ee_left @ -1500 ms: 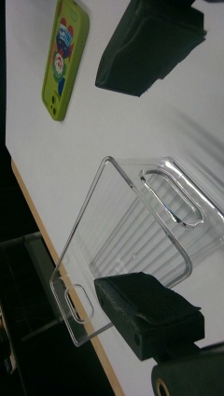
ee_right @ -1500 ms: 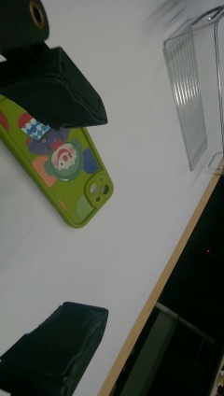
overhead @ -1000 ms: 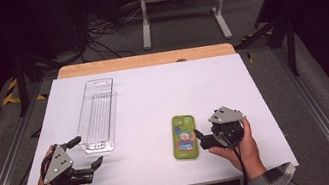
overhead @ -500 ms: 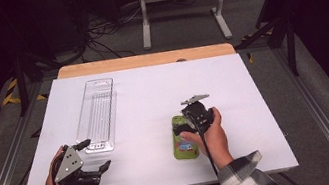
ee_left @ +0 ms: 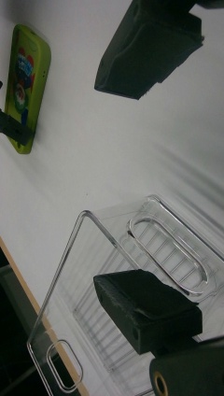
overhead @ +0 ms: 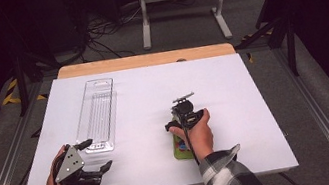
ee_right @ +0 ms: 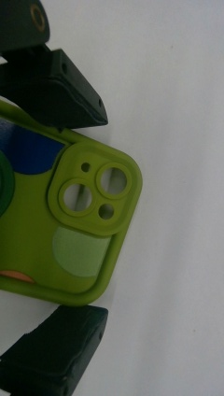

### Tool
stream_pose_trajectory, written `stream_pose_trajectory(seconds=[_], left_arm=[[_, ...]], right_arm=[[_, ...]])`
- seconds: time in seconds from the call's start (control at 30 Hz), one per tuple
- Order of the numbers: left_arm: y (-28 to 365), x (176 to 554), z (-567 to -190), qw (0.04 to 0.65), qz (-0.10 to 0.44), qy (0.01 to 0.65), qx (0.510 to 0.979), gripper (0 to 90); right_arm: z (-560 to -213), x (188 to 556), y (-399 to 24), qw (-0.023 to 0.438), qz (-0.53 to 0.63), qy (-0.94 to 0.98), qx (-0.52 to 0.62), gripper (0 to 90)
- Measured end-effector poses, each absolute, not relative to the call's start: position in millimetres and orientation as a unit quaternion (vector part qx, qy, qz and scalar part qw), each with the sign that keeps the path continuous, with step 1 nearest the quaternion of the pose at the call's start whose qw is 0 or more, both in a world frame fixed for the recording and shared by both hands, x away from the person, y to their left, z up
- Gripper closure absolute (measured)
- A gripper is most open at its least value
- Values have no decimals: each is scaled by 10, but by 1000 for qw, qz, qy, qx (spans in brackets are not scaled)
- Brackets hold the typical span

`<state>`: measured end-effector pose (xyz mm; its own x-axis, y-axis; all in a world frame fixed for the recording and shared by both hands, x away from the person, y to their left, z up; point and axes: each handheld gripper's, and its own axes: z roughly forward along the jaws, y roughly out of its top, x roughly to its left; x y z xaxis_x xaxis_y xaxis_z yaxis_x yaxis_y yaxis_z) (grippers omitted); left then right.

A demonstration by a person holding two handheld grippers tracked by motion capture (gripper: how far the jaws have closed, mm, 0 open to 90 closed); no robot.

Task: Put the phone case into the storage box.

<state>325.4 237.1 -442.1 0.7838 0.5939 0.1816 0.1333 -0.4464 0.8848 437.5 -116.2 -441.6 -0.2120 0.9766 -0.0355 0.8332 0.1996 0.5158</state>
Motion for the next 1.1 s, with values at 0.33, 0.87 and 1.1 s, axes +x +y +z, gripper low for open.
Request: stream_pose_trajectory(seconds=[0.33, 0.87, 1.1], left_arm=[[2341, 3235, -4431, 475, 235, 218, 819, 96], [2353, 3262, -4437, 475, 230, 224, 819, 96], [2373, 3276, -4427, 477, 232, 233, 815, 94]], right_arm=[[-4460, 4342, -1122, 197, 204, 731, 621, 117], [-4445, 4289, -1114, 214, 230, 715, 625, 138], [-4334, 4221, -1128, 236, 267, 711, 606, 143]])
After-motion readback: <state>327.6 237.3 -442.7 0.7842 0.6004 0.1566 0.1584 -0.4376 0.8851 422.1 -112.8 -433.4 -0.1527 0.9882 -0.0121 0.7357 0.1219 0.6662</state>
